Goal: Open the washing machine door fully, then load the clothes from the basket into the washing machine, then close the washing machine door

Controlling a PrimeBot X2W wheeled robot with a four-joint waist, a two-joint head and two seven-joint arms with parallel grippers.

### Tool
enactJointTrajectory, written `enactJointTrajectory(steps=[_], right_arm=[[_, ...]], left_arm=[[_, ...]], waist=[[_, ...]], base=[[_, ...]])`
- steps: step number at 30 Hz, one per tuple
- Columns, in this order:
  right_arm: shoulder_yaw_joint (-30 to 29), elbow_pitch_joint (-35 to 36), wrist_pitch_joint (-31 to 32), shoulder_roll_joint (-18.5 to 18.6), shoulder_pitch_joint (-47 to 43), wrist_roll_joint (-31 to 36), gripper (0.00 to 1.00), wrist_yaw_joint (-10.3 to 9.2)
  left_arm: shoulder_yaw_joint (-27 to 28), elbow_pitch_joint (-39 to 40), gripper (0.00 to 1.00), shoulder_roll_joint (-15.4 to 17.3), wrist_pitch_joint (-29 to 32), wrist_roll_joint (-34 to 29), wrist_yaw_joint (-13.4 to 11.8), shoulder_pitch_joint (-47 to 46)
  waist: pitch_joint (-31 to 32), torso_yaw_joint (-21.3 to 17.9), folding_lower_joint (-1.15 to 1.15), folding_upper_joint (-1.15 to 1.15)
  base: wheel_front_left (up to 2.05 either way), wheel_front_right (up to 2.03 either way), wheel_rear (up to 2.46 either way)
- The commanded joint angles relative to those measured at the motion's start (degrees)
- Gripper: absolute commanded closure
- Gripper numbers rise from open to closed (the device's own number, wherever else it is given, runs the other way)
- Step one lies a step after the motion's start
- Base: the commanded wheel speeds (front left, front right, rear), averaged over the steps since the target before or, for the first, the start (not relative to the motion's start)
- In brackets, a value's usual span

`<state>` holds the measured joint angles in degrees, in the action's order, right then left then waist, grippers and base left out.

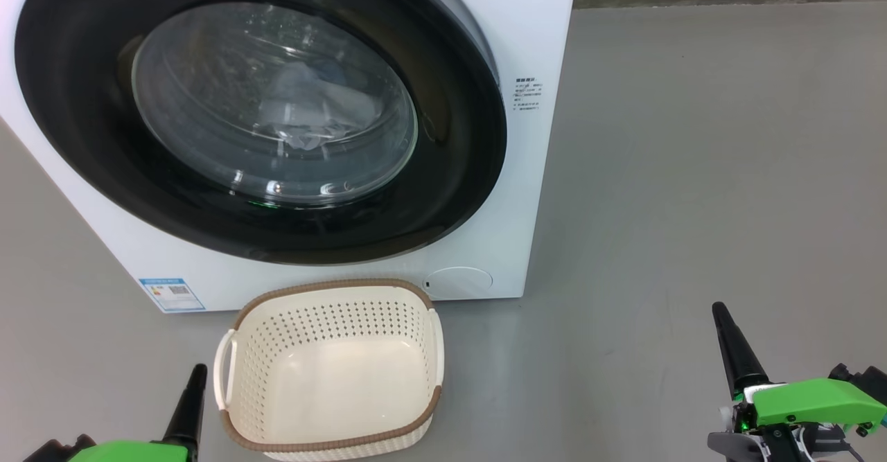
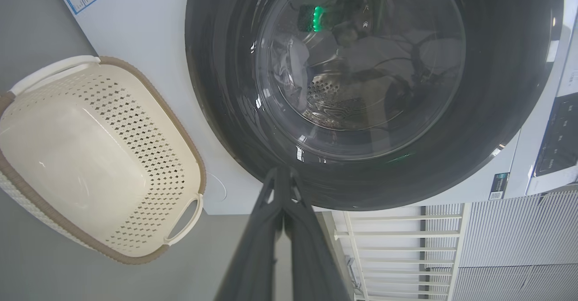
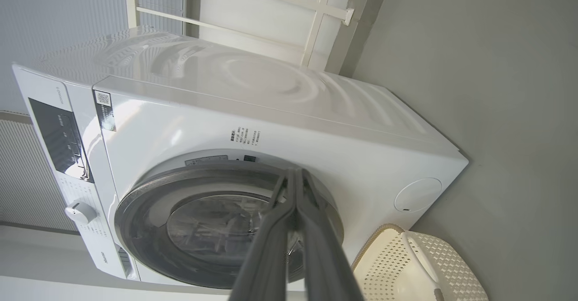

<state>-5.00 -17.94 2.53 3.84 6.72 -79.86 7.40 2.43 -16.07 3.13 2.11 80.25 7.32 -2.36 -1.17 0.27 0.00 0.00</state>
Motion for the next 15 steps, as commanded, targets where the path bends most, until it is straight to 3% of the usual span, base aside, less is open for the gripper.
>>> enactJointTrajectory(steps=[1,15], right_arm=[[0.51,1.98,0.63,0.11,-0.07,-1.67,1.0,0.08],[-0.95,3.35,3.01,-0.63,-0.4,-9.2,1.0,0.09]], left_arm=[[1.96,1.74,1.0,0.78,0.47,1.44,0.15,-2.54],[3.01,1.95,1.0,0.4,2.87,9.26,0.16,-3.41]], waist=[[0.07,-0.02,0.0,0.0],[0.73,-0.2,0.0,0.0]], base=[[0.0,0.0,0.0],[0.0,0.0,0.0]])
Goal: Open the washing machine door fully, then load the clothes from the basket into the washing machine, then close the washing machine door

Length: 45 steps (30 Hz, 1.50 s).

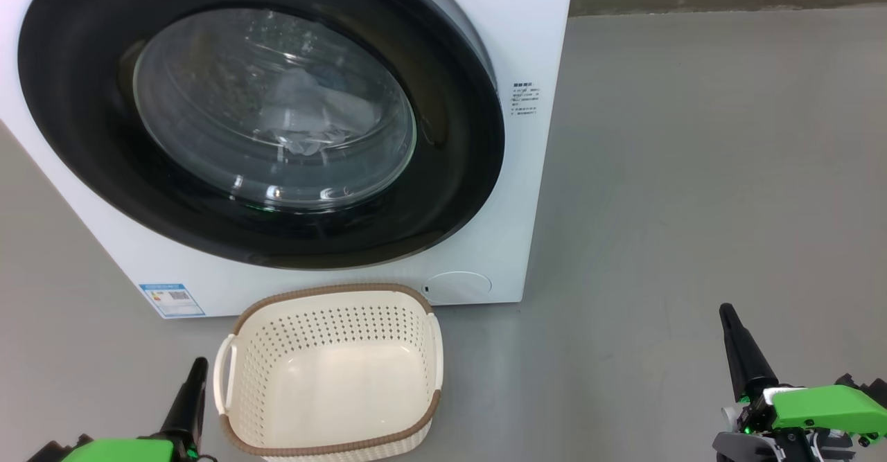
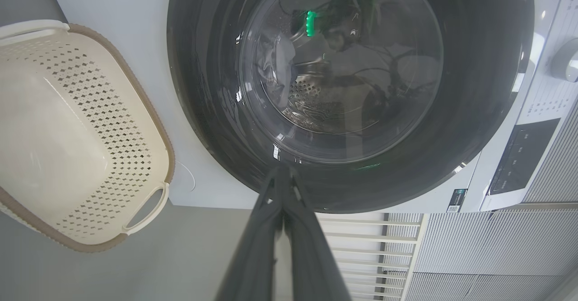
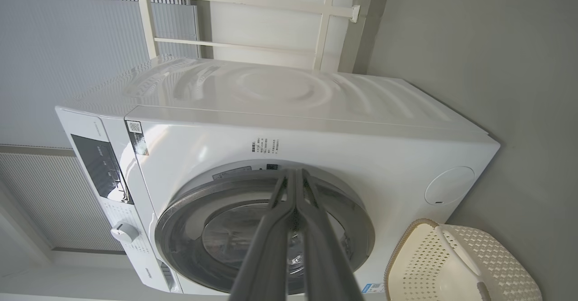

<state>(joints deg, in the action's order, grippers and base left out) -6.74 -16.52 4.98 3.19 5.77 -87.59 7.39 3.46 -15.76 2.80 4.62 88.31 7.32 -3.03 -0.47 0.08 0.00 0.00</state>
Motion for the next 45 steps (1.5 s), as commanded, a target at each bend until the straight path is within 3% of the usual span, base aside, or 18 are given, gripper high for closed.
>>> enactJointTrajectory(steps=[1,6,45], right_arm=[[0.68,2.03,0.73,-0.04,0.53,-2.01,1.0,0.1],[0.19,2.5,1.53,-0.29,0.41,-4.55,1.0,0.1],[0.17,2.49,1.54,-0.3,0.42,-4.53,1.0,0.1]], left_arm=[[2.07,1.65,1.0,0.7,0.54,1.75,0.16,-2.81],[2.43,1.72,1.0,0.57,1.36,4.38,0.16,-3.11],[2.73,1.72,1.0,0.36,1.6,4.13,0.16,-3.13]], waist=[[0.08,-0.02,0.0,0.0],[0.3,-0.08,0.0,0.0],[0.3,-0.08,0.0,0.0]], base=[[0.0,0.0,0.0],[0.0,0.0,0.0],[0.0,0.0,0.0]])
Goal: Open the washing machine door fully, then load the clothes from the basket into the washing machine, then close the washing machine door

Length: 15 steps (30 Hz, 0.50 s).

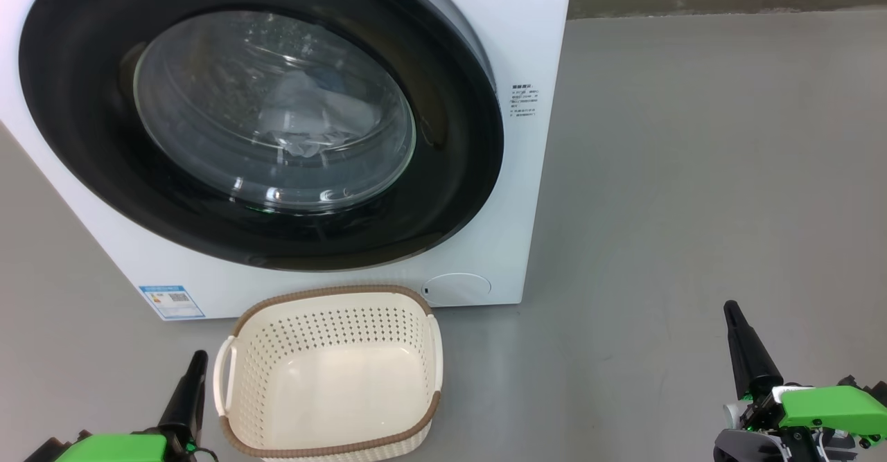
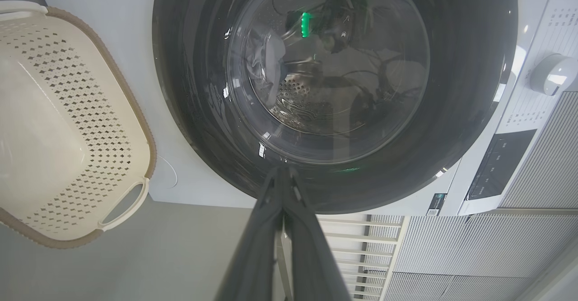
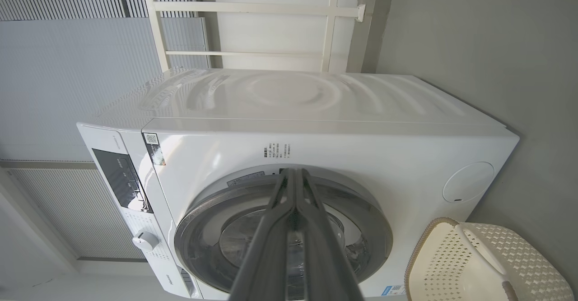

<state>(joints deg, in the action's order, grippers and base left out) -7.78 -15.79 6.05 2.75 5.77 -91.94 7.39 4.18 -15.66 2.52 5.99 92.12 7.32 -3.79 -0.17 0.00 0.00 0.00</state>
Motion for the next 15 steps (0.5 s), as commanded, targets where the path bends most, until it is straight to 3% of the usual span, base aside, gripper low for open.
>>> enactJointTrajectory(steps=[1,15], right_arm=[[1.21,1.77,0.48,0.14,0.42,-0.18,1.0,0.1],[1.21,1.77,0.48,0.13,0.42,-0.18,1.0,0.1]], left_arm=[[2.01,1.62,1.0,0.63,0.23,0.32,0.16,-2.37],[2.09,1.62,1.0,0.57,0.29,0.26,0.17,-2.38]], waist=[[0.0,0.0,0.0,0.0],[0.0,0.0,0.0,0.0]], base=[[0.0,0.0,0.0],[0.0,0.0,0.0]])
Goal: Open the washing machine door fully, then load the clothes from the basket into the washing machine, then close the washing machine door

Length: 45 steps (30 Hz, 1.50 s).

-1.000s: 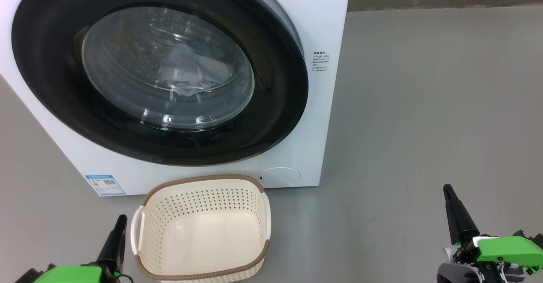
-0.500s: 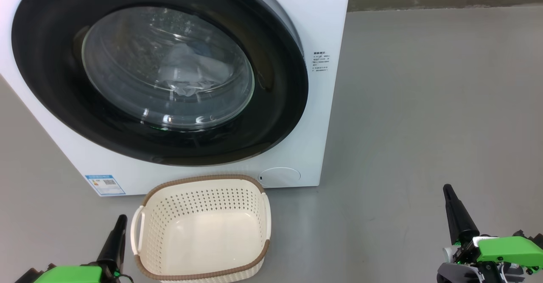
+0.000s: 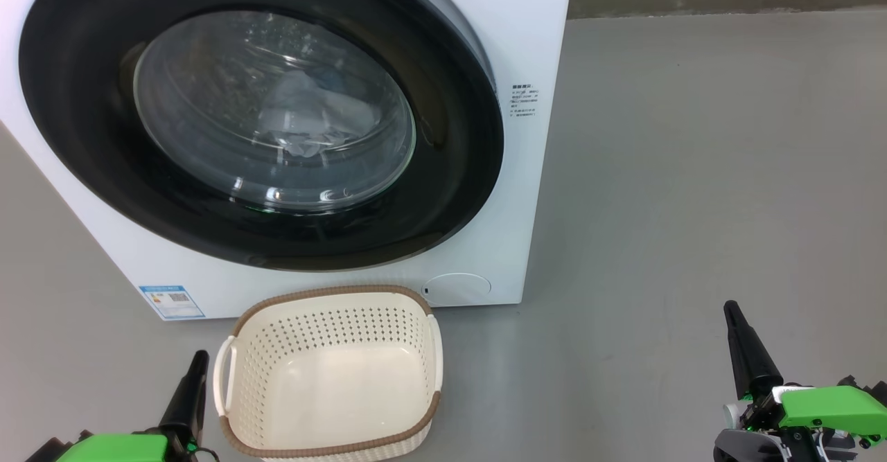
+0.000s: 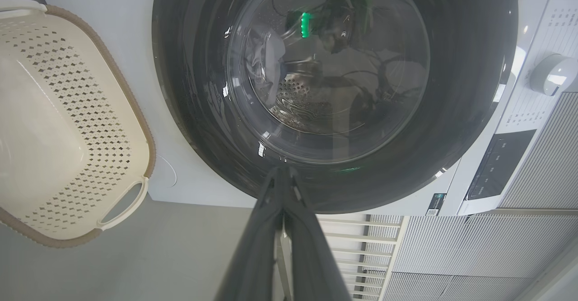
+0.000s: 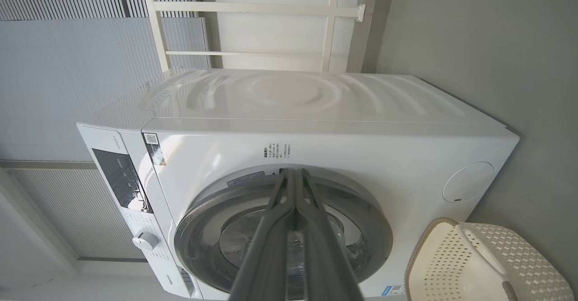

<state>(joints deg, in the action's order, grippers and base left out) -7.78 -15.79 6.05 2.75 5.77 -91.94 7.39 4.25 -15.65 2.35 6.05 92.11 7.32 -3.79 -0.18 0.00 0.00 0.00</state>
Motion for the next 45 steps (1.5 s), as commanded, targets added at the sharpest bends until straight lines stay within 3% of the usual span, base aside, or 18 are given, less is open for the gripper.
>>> enactJointTrajectory(steps=[1,45], right_arm=[[1.21,1.77,0.48,0.13,0.42,-0.18,1.0,0.1],[1.2,1.77,0.49,0.13,0.42,-0.17,1.0,0.1]], left_arm=[[2.02,1.61,1.0,0.75,0.24,0.26,0.17,-2.38],[2.18,1.61,1.0,0.64,0.36,0.13,0.17,-2.39]], waist=[[0.0,0.0,0.0,0.0],[0.0,0.0,0.0,0.0]], base=[[0.0,0.0,0.0],[0.0,0.0,0.0]])
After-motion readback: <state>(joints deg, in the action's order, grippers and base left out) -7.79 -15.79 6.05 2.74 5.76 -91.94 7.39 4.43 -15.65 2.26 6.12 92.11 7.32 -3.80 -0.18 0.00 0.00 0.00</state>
